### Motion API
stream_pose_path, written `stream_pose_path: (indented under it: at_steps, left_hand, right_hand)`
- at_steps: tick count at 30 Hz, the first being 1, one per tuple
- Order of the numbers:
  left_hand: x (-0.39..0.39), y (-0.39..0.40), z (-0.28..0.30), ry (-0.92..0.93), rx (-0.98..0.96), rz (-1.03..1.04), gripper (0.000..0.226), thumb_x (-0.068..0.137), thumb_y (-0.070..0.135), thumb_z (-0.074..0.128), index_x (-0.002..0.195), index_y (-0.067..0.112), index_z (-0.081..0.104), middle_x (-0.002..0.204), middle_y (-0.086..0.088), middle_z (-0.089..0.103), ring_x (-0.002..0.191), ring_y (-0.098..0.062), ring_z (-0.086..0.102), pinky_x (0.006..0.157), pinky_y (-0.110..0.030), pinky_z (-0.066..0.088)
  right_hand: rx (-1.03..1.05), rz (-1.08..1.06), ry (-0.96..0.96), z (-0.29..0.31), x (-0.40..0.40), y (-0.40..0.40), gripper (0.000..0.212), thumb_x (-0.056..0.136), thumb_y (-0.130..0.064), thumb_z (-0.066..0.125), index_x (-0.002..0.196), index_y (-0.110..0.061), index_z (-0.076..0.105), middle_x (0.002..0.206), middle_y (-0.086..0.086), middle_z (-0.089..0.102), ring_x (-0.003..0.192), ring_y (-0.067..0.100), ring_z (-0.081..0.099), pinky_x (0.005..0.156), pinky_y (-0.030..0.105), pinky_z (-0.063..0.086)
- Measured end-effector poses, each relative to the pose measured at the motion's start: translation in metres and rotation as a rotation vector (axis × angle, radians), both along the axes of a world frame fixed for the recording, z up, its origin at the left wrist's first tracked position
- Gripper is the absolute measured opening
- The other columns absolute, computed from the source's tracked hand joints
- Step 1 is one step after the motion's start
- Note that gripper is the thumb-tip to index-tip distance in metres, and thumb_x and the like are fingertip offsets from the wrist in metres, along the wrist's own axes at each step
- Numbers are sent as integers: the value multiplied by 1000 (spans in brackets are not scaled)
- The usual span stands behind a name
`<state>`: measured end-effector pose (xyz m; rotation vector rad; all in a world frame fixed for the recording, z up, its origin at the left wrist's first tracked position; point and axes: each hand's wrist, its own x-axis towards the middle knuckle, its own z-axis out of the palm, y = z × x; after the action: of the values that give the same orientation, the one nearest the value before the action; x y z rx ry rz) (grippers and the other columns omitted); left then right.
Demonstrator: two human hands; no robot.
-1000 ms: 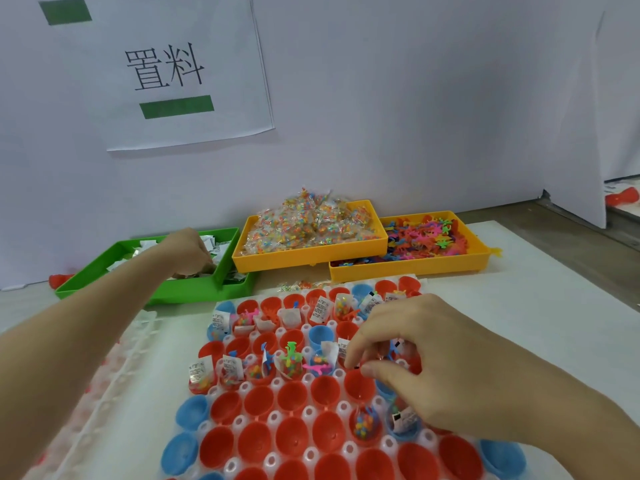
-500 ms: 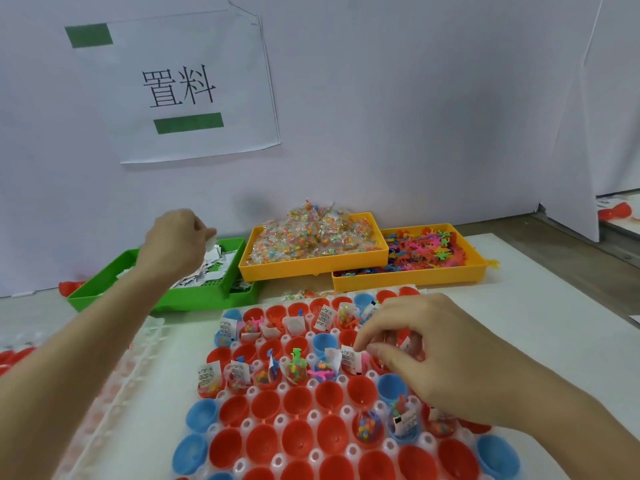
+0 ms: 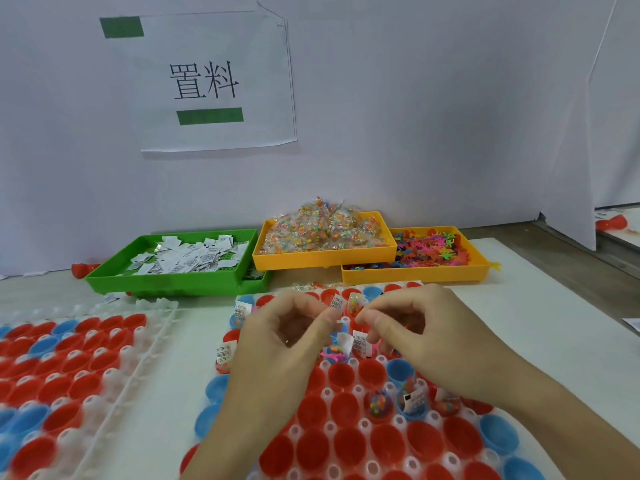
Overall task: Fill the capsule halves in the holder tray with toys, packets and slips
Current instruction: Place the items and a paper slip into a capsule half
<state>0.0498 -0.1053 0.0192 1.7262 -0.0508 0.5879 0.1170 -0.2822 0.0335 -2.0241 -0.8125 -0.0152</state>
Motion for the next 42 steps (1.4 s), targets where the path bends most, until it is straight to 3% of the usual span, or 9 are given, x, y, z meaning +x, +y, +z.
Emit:
stream_pose_path:
  at_steps: [3,6,9,12,20,25,31,42]
  left_hand:
    - [-2,2,-10,-25,-71,-15,4,85,12,68,82,10,68,81,-6,74,77,-14,72,65,-18,54]
    - [-3,2,-17,-45,-24,14,26,85,-10,67,84,16,67,85,-5,74,80,-18,73,71,-21,56]
    - [-6,-4,-18,-41,23,-5,33,86,-5,69,89,28,66,96,3,70,79,-21,72,71,-27,58]
    - [-7,-7,-18,-58,14,-27,34,86,-2,70,90,31,64,98,7,66,75,-23,72,68,-23,56]
    - [-7,-7,-16,-42,59,12,20,80,13,77,87,26,64,86,3,67,68,-20,71,64,-24,56]
    - [-5,2,-15,-38,71,66,17,84,3,73,85,18,65,82,-1,70,69,-20,68,65,-34,57]
    - [-5,7,-13,-42,72,94,13,87,5,70,85,17,65,79,-1,68,72,-26,66,63,-25,53]
    - [-7,9,-10,-36,86,104,17,88,1,68,86,18,65,77,0,68,71,-19,66,61,-21,52]
  right_hand:
    - [30,12,49,-1,-4,2,27,95,-37,57,88,-23,78,77,-7,74,71,8,69,71,28,56]
    - [35,39,85,-2,-8,6,24,94,-39,60,88,-26,79,78,-10,75,71,4,69,69,19,55]
    - [43,37,120,-3,-11,10,14,91,-35,67,92,-29,79,79,-16,75,73,-1,70,70,13,53]
    - [58,15,142,-3,-12,11,10,88,-31,72,93,-27,80,80,-16,76,76,-1,71,72,14,55]
    - [46,-1,60,2,-11,7,9,87,-20,75,80,-24,79,75,-11,74,72,6,70,71,25,58]
    - [-119,109,105,15,-3,-12,18,87,-15,76,91,-33,75,74,-7,74,69,11,71,70,27,58]
    - [-250,215,62,14,-8,-13,15,87,-18,76,87,-33,76,76,-13,71,70,3,66,62,11,47]
    - [-452,243,-31,16,-16,-13,11,89,-30,72,89,-41,72,85,-19,67,84,2,63,70,18,51]
